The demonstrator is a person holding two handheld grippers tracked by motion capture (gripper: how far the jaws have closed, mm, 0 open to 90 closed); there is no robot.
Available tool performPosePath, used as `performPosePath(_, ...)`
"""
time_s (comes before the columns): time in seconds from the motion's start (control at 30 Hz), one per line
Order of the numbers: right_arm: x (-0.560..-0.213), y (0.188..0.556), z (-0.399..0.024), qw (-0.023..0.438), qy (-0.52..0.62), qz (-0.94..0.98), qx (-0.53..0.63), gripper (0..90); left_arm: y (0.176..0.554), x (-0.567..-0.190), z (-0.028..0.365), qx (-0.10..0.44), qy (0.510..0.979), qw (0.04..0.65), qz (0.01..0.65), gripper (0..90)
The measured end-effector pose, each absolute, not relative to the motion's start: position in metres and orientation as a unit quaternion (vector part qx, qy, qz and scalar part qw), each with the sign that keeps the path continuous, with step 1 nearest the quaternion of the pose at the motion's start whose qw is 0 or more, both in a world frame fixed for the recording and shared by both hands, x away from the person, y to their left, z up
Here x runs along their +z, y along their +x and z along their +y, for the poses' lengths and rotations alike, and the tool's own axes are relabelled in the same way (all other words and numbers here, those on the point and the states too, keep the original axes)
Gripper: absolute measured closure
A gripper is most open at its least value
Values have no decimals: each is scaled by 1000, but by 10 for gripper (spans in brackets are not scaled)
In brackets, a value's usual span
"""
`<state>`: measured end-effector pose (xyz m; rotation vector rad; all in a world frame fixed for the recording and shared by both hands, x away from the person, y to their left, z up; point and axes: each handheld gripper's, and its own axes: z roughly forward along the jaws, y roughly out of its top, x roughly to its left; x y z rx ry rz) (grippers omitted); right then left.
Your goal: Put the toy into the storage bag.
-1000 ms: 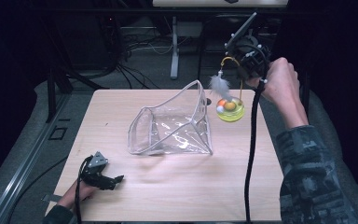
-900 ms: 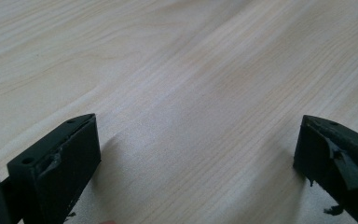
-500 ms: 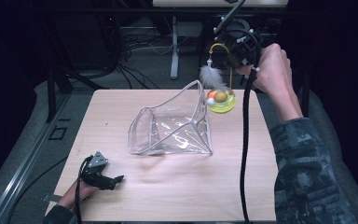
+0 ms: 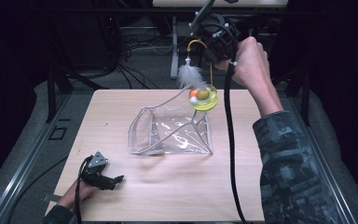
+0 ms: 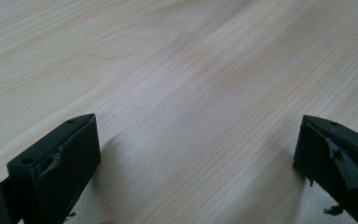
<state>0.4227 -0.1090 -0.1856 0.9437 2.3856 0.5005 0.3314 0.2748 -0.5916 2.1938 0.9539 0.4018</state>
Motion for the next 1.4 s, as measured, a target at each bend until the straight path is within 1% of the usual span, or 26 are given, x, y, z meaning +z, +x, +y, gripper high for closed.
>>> performPosePath(0.4, -198, 434, -70, 245, 332, 889, 200, 879, 331, -592, 275, 155, 847, 350, 368, 2)
performPosePath(0.6, -209, 439, -57, 232, 329, 893, 201, 879, 331, -592, 275, 153, 846, 351, 369, 2)
performPosePath(0.77, -218, 444, -47, 230, 327, 895, 197, 879, 331, -592, 275, 153, 846, 352, 370, 2)
performPosePath(0.87, -229, 447, -36, 226, 319, 902, 183, 879, 331, -592, 275, 153, 847, 352, 369, 2)
performPosePath(1.07, -249, 454, -28, 217, 321, 907, 167, 879, 331, -592, 275, 153, 846, 352, 369, 2)
performPosePath(1.13, -261, 458, -24, 216, 321, 908, 158, 879, 331, -592, 275, 153, 846, 352, 369, 2)
performPosePath(1.23, -268, 460, -23, 211, 324, 909, 158, 879, 331, -592, 275, 153, 846, 352, 369, 2)
performPosePath(1.4, -295, 466, -27, 197, 331, 911, 147, 879, 331, -592, 275, 153, 847, 351, 369, 2)
